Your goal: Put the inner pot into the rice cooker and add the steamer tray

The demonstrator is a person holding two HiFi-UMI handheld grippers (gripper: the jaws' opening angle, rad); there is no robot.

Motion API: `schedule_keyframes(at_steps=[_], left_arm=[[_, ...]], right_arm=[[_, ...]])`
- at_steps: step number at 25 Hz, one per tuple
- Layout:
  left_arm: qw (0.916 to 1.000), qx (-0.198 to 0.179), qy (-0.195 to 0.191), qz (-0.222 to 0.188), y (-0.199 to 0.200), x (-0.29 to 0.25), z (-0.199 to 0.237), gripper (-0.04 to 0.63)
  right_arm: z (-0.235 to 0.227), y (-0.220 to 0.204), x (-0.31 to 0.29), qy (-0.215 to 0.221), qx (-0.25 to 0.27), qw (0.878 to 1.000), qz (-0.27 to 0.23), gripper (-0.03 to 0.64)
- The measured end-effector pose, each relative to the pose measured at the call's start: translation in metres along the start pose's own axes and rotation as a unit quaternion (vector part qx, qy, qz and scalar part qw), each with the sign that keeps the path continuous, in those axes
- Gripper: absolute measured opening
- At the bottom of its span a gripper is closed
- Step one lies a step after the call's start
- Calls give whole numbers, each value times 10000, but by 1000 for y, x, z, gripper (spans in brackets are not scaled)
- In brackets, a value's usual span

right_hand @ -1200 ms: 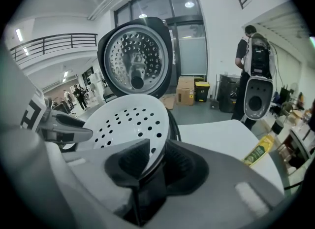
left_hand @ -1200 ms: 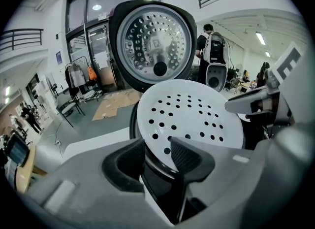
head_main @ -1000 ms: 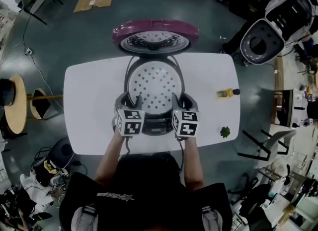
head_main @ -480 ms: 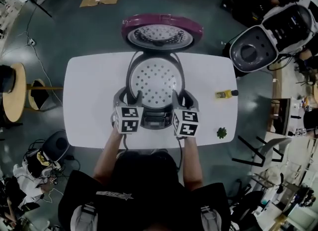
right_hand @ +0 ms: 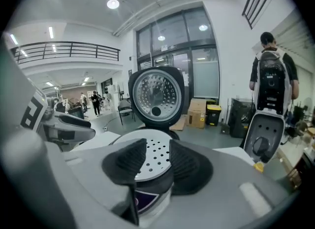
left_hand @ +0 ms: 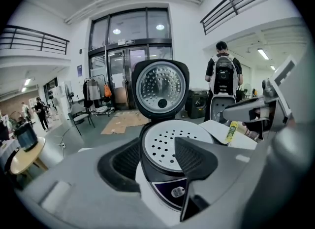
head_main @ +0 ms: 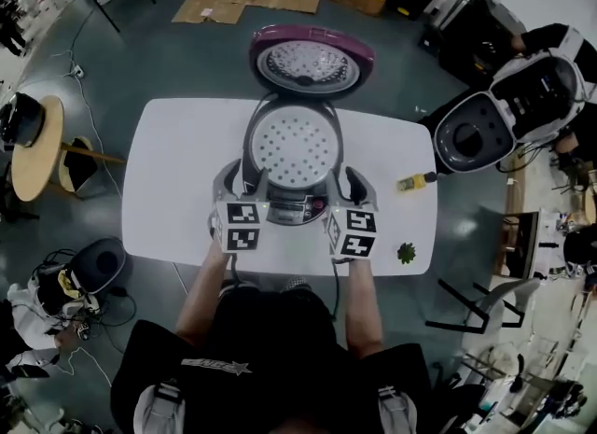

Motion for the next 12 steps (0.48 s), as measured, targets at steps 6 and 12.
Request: schedule_keyframes(at_steps=[6,12], left_arm=[[9985,68,154,-521,12,42,-9,221],[9934,36,234,-1122,23,91,-21,176]], right_arm=[[5,17,42,90,235,9980,-575,150],[16,28,92,298,414,9912,-1219,149]])
Point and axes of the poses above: the fingertips, and each gripper's own axes: x backward along the fingers, z to its left, y out of its top, the point moved 7 cm from there along x, backward along the fingers, and after that the axes turned 3 degrees about y, right-handed, at the moved point
